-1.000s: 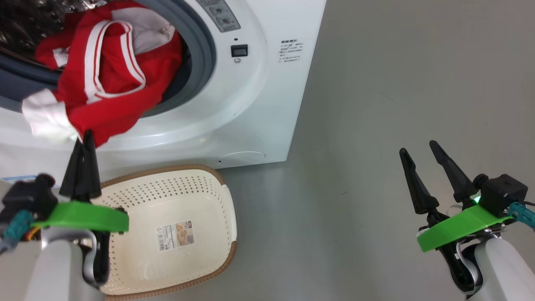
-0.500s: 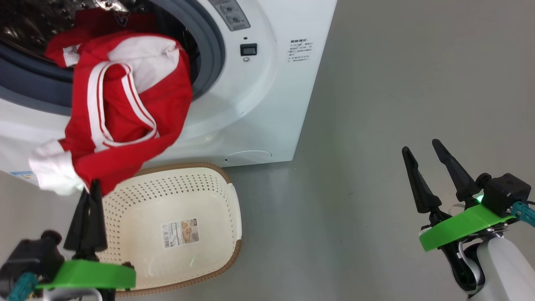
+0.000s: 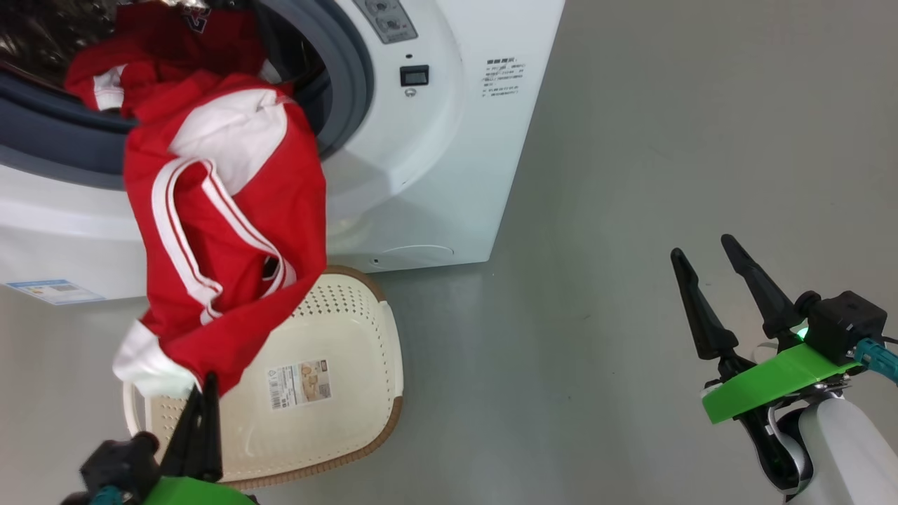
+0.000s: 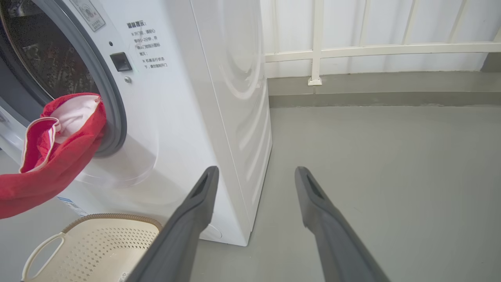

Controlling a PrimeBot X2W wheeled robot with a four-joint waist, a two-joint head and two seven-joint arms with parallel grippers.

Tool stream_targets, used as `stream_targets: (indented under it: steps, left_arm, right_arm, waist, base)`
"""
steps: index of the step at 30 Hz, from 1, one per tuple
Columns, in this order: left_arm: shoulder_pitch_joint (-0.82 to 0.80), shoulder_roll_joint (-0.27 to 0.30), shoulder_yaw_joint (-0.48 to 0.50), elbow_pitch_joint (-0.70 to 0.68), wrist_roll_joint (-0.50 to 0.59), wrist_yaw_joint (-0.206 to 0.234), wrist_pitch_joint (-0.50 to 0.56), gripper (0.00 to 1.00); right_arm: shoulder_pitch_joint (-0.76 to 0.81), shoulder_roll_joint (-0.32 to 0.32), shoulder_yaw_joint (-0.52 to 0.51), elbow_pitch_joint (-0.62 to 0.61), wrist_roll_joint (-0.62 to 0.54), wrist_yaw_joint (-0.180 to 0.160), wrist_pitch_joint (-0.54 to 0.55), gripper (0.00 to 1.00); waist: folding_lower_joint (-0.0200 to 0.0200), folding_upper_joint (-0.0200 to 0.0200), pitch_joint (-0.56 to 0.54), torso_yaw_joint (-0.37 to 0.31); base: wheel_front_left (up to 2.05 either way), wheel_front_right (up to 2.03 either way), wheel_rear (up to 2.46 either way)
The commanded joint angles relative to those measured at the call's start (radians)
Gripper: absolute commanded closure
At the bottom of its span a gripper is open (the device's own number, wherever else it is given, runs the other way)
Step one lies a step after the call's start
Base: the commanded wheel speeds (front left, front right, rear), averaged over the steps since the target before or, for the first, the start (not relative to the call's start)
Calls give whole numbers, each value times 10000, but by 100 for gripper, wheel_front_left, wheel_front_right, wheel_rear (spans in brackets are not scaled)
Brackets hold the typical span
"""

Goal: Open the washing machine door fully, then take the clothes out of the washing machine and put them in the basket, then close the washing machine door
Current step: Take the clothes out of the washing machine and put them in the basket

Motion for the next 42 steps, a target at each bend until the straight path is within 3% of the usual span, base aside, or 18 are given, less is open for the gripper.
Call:
stream_targets:
  steps: [1, 19, 26, 32, 33, 34, 35, 36, 42]
  left_arm:
    - [-357, 63, 256, 250, -32, -78, -158, 100]
    - [-4868, 136, -612, 8751, 240, -844, -1256, 100]
    - [-6433, 89, -953, 10916, 428, -917, -1360, 100]
    - [-7115, 150, -1036, 11767, 421, -890, -1318, 100]
    - [-7200, 180, -1030, 11851, 402, -862, -1296, 95]
    - [-7278, 213, -1013, 11917, 369, -858, -1271, 62]
    - [-7349, 260, -1006, 11967, 346, -860, -1260, 20]
    - [-7415, 320, -1023, 12005, 354, -837, -1265, 3]
    - [-7674, 496, -1006, 12129, 247, -809, -1307, 0]
  right_arm:
    - [77, -111, 203, -247, -67, 16, -120, 0]
    - [-454, 14, 215, -443, -48, 16, -120, 0]
    - [-846, 122, 251, -479, -45, 16, -120, 0]
    - [-1044, 206, 300, -487, -54, 16, -120, 0]
    - [-1064, 215, 304, -486, -54, 16, -120, 0]
    - [-1093, 227, 315, -487, -50, 16, -120, 0]
    - [-1125, 241, 327, -488, -47, 16, -120, 0]
    - [-1150, 251, 332, -489, -45, 16, -120, 0]
    - [-1208, 283, 295, -508, -41, 16, -120, 0]
  waist:
    - [0, -1, 47, -31]
    - [0, -1, 1221, -562]
    - [0, -1, 1843, -777]
    - [0, -1, 2103, -900]
    - [0, -1, 2134, -920]
    - [0, -1, 2179, -953]
    - [0, -1, 2217, -989]
    - [0, -1, 2242, -1015]
    - [0, -1, 2344, -1092]
  base:
    - [0, 0, 0]
    - [0, 0, 0]
    - [0, 0, 0]
    - [0, 0, 0]
    - [0, 0, 0]
    - [0, 0, 0]
    - [0, 0, 0]
    - [0, 0, 0]
    - [0, 0, 0]
